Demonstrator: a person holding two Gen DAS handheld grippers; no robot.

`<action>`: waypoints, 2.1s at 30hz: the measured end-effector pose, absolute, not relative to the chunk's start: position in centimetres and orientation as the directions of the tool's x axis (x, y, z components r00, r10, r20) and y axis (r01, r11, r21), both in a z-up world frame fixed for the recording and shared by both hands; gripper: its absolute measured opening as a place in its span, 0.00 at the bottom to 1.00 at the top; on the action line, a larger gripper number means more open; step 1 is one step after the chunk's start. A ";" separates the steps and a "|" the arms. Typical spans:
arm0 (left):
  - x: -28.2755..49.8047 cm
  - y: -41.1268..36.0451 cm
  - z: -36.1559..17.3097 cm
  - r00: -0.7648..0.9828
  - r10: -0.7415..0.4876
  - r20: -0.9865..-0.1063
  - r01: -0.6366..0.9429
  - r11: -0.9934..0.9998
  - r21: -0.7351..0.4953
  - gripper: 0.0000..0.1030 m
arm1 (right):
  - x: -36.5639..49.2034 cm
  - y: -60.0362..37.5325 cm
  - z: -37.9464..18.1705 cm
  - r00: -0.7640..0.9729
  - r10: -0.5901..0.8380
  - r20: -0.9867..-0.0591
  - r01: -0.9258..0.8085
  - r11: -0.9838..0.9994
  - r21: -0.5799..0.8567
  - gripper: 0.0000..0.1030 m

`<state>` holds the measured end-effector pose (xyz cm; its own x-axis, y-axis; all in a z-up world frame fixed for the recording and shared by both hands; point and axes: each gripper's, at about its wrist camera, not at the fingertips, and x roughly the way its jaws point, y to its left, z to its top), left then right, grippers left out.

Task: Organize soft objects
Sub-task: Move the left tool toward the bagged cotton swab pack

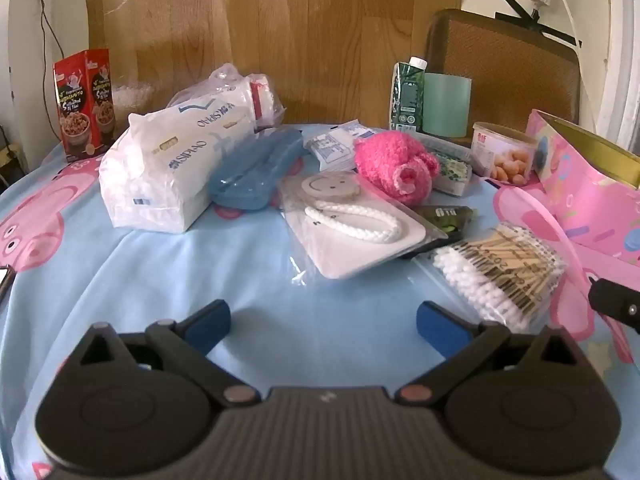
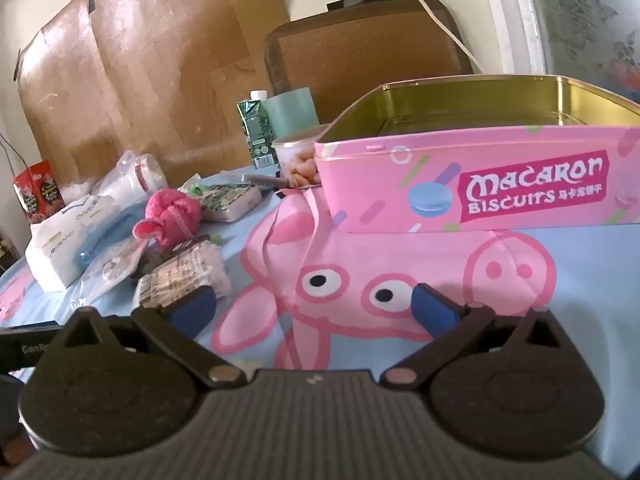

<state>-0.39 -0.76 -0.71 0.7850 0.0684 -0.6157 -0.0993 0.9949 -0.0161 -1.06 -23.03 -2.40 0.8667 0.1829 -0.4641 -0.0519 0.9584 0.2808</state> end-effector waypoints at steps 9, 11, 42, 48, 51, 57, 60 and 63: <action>-0.8 -0.7 -0.7 0.793 0.059 -0.606 -0.097 0.995 -0.030 1.00 | -1.6 -19.9 -2.0 0.849 0.261 -0.460 -0.241 0.965 0.102 0.99; -0.9 -0.7 -0.6 0.790 0.069 -0.609 -0.107 0.994 -0.026 1.00 | -1.6 -19.0 -2.3 0.866 0.269 -0.422 -0.281 0.959 0.034 0.95; 0.4 1.8 -0.6 0.772 0.137 -0.621 -0.193 0.981 -0.023 1.00 | -0.6 -18.0 -1.1 0.819 0.428 -0.383 -0.410 0.903 0.132 0.89; 0.4 1.8 -0.6 0.774 0.133 -0.619 -0.190 0.981 -0.027 1.00 | -0.6 -17.8 -1.2 0.819 0.424 -0.386 -0.410 0.904 0.124 0.89; 0.3 1.9 -0.6 0.776 0.128 -0.617 -0.187 0.982 -0.032 1.00 | -0.5 -17.9 -1.2 0.817 0.423 -0.392 -0.408 0.904 0.124 0.89; 0.1 2.2 -0.6 0.783 0.114 -0.611 -0.183 0.982 -0.051 1.00 | -0.3 -17.8 -1.3 0.807 0.429 -0.407 -0.410 0.902 0.137 0.89; 0.0 2.4 -0.5 0.790 0.099 -0.605 -0.176 0.982 -0.070 1.00 | -0.2 -17.7 -1.3 0.799 0.432 -0.417 -0.413 0.900 0.142 0.89; -0.2 2.9 -0.5 0.802 0.076 -0.593 -0.169 0.980 -0.104 1.00 | 0.0 -17.4 -1.4 0.789 0.432 -0.436 -0.415 0.899 0.140 0.89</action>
